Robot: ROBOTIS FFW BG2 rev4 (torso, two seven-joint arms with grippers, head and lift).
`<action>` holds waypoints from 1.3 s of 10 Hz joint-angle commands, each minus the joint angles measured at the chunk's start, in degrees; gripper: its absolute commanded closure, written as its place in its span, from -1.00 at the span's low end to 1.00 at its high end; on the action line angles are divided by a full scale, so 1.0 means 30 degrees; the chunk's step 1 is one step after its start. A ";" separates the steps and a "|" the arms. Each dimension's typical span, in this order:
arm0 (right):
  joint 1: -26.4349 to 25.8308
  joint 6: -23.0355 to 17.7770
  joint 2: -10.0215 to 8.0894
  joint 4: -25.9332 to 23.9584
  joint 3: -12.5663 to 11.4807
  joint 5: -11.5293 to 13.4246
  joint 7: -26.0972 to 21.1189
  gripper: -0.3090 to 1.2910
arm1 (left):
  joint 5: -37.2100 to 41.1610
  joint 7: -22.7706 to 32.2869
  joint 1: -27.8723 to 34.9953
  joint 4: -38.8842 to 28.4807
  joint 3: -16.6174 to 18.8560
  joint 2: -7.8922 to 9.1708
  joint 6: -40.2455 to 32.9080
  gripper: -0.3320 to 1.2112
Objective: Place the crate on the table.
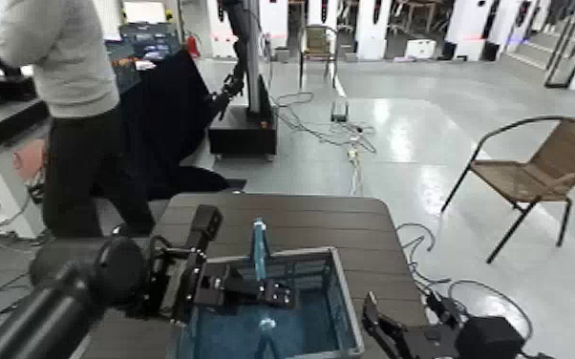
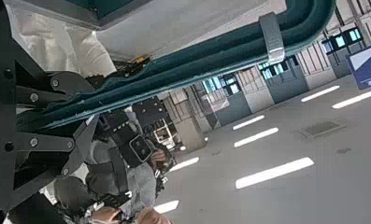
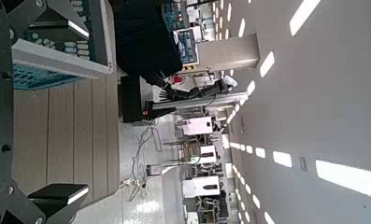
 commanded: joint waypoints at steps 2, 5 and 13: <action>-0.0064 -0.0030 0.0022 0.0029 0.0070 -0.0096 0.0000 -0.42 | -0.1799 -0.2036 -0.2329 0.3575 -0.1772 -0.0916 -0.1956 0.97; -0.0152 -0.0118 -0.0007 0.0087 0.0158 -0.0213 0.0000 -0.42 | -0.2503 -0.3178 -0.4116 0.6652 -0.2797 -0.1619 -0.3069 0.97; -0.0445 -0.0235 -0.0007 0.0322 0.0510 -0.0418 0.0000 -0.42 | -0.3499 -0.3735 -0.6197 1.1749 -0.3823 -0.2498 -0.4563 0.97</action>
